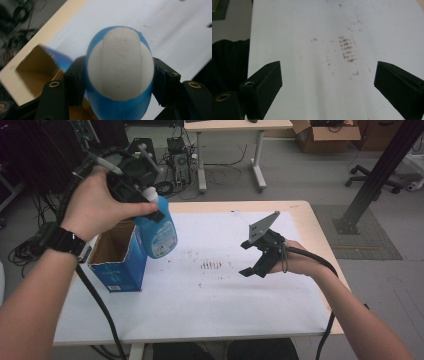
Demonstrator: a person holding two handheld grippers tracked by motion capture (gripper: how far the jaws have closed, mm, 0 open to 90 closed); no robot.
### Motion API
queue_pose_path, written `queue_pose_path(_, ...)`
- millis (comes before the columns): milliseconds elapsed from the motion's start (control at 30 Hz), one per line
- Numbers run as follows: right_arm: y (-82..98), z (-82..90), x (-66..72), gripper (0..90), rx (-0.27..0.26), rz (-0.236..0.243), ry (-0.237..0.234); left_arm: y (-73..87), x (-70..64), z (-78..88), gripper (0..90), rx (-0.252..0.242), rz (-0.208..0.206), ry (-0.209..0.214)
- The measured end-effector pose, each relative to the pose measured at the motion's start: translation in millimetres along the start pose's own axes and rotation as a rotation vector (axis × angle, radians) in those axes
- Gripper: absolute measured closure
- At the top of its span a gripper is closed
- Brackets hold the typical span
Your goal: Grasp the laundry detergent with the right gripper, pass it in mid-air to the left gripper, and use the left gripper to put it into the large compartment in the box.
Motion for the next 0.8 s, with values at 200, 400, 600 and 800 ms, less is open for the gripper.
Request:
queue_pose_path(200,26.0,15.5,-10.3,7.7,0.057,-0.053,0.043,12.1,35.7,18.2,38.0,0.007,0.215,-0.086)
queue_pose_path(400,48.8,23.1,-18.9,7.4,0.12,-0.081,0.079,28.5,61.3,27.6,38.0,0.004,0.412,-0.159)
queue_pose_path(600,57.8,29.3,-21.1,7.5,0.125,-0.098,0.091,39.1,76.8,25.6,38.0,0.033,0.525,-0.249)
queue_pose_path(800,64.3,33.4,-20.5,7.5,0.125,-0.103,0.096,47.8,85.4,18.6,38.0,0.04,0.579,-0.274)
Point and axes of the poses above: each handheld gripper's, and its own axes: z roughly backward along the jaws, y roughly out of its underside, x roughly to its left, the point moved 1 cm from there along -z, roughly forward along the jaws, and after that the axes turned 2 degrees about -x, right-handed, at the moved point
